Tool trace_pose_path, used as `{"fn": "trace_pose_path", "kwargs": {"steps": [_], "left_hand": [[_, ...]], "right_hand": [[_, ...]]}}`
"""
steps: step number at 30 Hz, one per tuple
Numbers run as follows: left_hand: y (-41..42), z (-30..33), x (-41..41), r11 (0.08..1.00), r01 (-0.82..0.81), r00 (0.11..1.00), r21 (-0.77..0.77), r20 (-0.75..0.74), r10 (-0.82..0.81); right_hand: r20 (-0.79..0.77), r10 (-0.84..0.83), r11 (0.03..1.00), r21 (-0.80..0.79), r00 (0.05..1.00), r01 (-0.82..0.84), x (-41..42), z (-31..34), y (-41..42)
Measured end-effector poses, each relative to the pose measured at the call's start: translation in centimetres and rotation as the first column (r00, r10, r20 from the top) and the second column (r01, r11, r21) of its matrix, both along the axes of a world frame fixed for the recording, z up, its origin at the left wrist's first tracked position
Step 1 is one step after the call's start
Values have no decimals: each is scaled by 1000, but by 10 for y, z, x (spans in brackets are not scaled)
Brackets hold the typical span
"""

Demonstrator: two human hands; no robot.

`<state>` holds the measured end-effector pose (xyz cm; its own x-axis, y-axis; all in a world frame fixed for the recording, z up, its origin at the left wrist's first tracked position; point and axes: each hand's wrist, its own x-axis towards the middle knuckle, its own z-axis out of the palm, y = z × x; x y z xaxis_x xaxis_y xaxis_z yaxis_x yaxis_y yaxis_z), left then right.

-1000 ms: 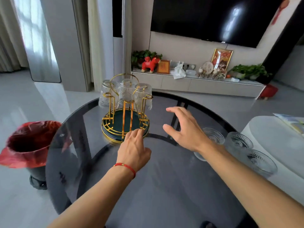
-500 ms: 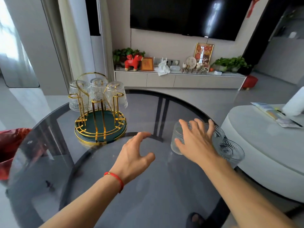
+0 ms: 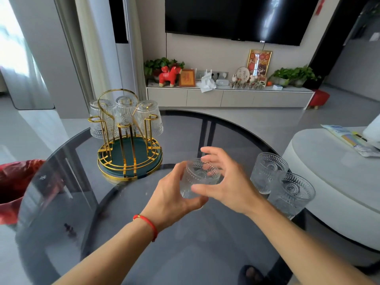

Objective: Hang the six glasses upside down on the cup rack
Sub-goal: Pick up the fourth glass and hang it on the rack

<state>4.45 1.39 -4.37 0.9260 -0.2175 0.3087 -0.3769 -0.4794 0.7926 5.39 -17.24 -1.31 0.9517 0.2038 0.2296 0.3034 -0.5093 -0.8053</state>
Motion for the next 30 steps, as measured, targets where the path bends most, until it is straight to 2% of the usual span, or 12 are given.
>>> {"fn": "trace_pose_path", "kwargs": {"steps": [4, 6, 9, 11, 13, 15, 19, 22, 25, 26, 28, 30], "left_hand": [[8, 5, 1, 995, -64, 996, -78, -61, 59], [14, 7, 3, 981, -120, 988, -151, -111, 104], [22, 12, 7, 914, -229, 963, -336, -213, 163], [26, 15, 9, 880, -277, 953, -386, -225, 201], [29, 16, 9, 862, -283, 954, -421, -217, 207], [31, 15, 9, 868, -254, 962, -427, -206, 180], [34, 11, 11, 883, -184, 967, -432, -239, 85], [46, 15, 11, 950, -123, 974, -286, -219, 60], [70, 12, 13, 980, -180, 978, -81, -120, 170], [78, 8, 16, 968, -250, 966, 25, -63, 251], [92, -2, 20, 883, -393, 917, 255, 35, 398], [95, -10, 24, 831, -412, 902, 374, 38, 430]], "right_hand": [[-58, 93, 994, 67, 994, -89, 2, -4, 5], [-121, 117, 980, 172, 986, -96, 3, -3, 7], [-223, 29, 961, 276, 974, 35, 5, -7, 13], [-370, -14, 936, 323, 929, 143, 4, -12, 22], [-542, 99, 846, 487, 835, 215, 3, -16, 33], [-595, 260, 726, 640, 760, 252, 2, -14, 42], [-618, 350, 634, 709, 704, 307, 8, -19, 52], [-605, 340, 553, 748, 720, 367, 16, -24, 50], [-580, 219, 515, 752, 785, 412, 24, -26, 45], [-569, 180, 503, 754, 802, 422, 25, -25, 42], [-543, 132, 491, 762, 829, 421, 28, -19, 42], [-480, 100, 520, 772, 871, 366, 29, -9, 39]]}}
